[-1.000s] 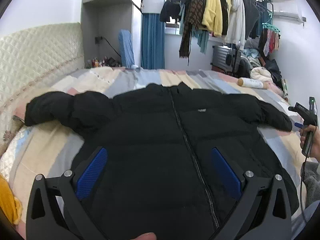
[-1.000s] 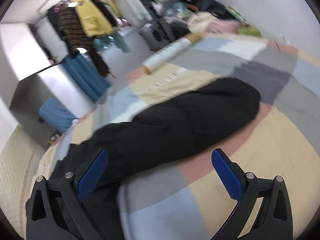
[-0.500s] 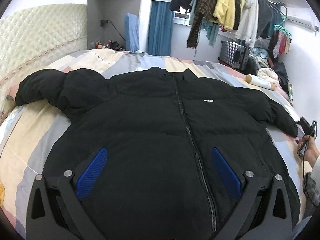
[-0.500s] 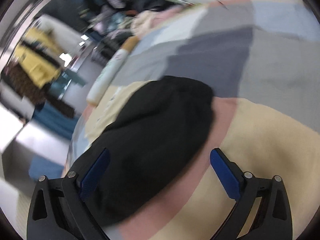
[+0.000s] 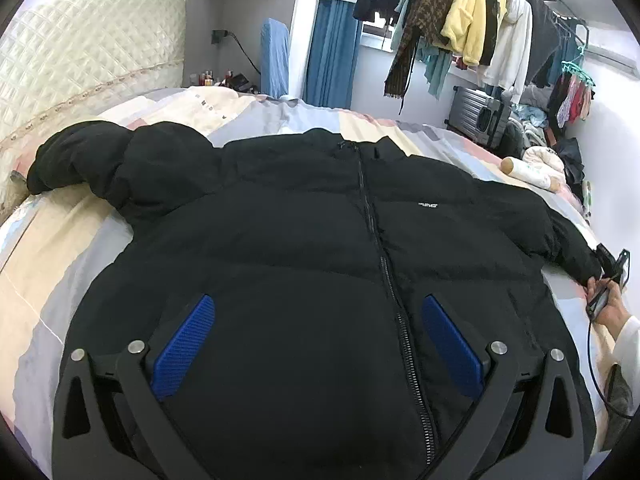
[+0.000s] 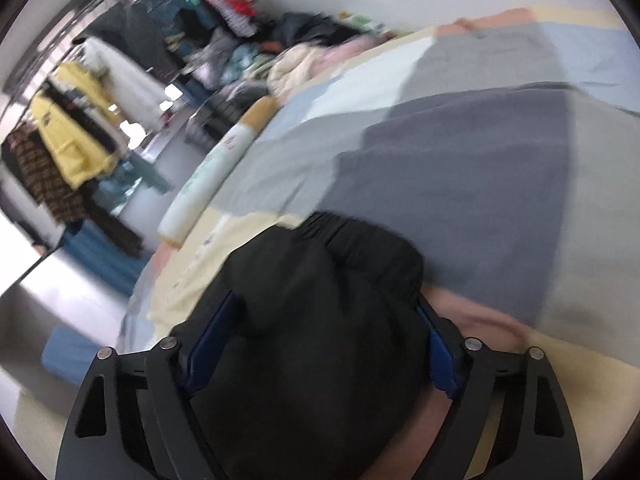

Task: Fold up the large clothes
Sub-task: 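Reach the right tool to the jacket sleeve cuff and grasp it, then lift the held sleeve with the right tool and fold it across the jacket body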

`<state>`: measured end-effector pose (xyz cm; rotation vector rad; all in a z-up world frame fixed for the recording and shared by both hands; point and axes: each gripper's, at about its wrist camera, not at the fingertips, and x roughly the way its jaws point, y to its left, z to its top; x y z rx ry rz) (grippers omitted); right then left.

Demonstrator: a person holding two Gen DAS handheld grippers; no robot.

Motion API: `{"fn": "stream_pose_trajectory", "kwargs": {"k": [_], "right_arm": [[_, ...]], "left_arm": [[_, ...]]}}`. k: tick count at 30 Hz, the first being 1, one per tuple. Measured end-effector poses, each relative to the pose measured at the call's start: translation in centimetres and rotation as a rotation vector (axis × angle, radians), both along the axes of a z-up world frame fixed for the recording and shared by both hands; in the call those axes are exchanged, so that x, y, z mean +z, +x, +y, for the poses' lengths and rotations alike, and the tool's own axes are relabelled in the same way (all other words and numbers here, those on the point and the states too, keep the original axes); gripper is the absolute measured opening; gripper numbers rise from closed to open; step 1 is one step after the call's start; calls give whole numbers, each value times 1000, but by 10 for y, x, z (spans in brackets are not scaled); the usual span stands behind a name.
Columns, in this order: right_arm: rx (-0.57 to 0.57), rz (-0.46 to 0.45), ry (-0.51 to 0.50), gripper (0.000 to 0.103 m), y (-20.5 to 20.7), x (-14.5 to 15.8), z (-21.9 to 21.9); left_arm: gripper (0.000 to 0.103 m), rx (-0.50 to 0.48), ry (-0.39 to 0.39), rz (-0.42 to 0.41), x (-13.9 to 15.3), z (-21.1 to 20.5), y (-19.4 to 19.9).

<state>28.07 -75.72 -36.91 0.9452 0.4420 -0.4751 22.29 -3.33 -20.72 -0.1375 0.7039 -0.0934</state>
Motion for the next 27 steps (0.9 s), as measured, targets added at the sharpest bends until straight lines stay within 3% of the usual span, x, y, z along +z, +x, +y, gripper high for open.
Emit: {"fn": "stream_pose_trajectory", "kwargs": {"k": [2,6,9,16,27], "right_arm": [[47,25,10,34,7,4,1],[51,18,-66,19,0,35,5],[20,-7,-107,16,-11,70,5],[13,-76,-210,12,-31,162,22],[93,-208,-362,12,-42,311,125]], "left_arm": [[103,-1,4,16,-3,0,3],[103,11,15,29,-2,3,4],[103,21,72,15,4,2,0],[103,23,72,-47,21,18,-13],[103,-30,64,-176,55,41,-46]]}}
